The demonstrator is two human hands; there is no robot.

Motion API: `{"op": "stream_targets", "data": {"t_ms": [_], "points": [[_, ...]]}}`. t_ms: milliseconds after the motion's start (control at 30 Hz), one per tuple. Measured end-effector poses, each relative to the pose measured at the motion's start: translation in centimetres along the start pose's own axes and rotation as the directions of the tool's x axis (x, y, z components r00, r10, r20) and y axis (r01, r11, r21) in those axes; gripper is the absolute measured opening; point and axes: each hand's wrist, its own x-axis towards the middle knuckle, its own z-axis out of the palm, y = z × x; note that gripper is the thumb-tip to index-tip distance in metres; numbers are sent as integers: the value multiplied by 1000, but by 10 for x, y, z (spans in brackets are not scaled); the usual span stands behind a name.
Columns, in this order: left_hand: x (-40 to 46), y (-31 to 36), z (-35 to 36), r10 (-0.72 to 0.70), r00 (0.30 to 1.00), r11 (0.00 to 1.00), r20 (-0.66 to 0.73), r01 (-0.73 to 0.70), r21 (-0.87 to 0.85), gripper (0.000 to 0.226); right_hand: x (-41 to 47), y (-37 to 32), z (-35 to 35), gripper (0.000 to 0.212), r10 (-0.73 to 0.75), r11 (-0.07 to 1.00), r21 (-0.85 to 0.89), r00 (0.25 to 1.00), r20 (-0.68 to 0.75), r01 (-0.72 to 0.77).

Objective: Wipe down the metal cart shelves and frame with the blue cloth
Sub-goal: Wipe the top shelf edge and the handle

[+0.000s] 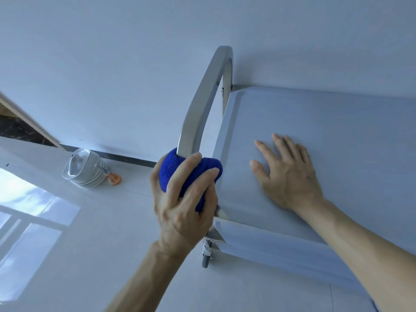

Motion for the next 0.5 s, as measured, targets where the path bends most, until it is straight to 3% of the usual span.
{"op": "stream_targets", "data": {"t_ms": [167, 300, 400, 500], "points": [[-24, 0, 6, 12, 999, 999, -36, -10, 41, 15, 1, 0, 0, 70, -13, 1000, -26, 1000, 12, 14], [9, 7, 2, -42, 996, 997, -76, 46, 58, 15, 3, 3, 2, 59, -35, 999, -22, 999, 11, 35], [57, 13, -2, -165, 983, 977, 82, 152, 148, 16, 4, 5, 6, 58, -46, 999, -22, 999, 15, 46], [80, 8, 3, -151, 967, 973, 203, 109, 205, 19, 6, 6, 5, 58, -59, 998, -13, 998, 13, 59]]}}
